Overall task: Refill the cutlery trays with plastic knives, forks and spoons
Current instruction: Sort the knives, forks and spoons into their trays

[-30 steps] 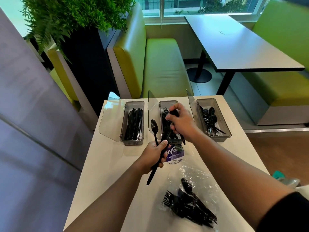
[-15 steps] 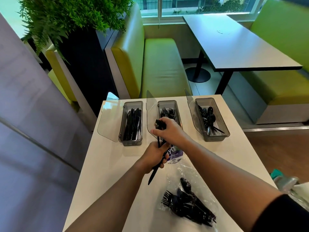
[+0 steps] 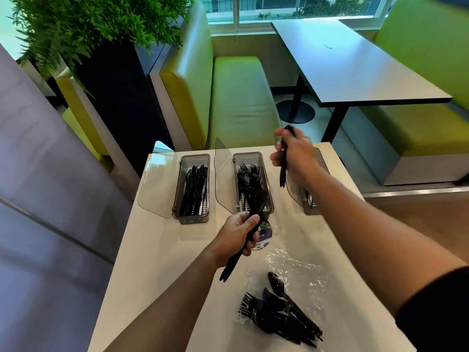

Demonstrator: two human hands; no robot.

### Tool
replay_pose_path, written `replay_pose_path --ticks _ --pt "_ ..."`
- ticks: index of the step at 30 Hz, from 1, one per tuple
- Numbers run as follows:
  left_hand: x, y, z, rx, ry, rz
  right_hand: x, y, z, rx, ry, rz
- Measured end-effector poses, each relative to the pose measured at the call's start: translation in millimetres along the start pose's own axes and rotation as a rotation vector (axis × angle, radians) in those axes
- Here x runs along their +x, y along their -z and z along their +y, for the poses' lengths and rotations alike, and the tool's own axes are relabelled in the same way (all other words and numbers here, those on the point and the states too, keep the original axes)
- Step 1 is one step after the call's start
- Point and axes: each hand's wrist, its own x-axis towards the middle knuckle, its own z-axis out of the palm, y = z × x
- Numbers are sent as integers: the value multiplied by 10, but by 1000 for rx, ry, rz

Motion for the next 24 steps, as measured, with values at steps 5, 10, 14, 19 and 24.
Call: replay_pose_path --ticks 5,10,14,19,24 --pt "115 -61 13 -71 -50 12 391 637 -34 -41 -124 86" --pt "295 -150 18 -112 -84 42 681 1131 300 -226 -342 169" --pt "446 -230 5 -101 -91 79 813 1330 671 -391 -495 184" --pt "615 -306 -36 -123 -56 101 783 1346 935 -411 -577 122" --pt "723 -314 -52 -134 -62 115 812 1357 1079 -448 -536 67"
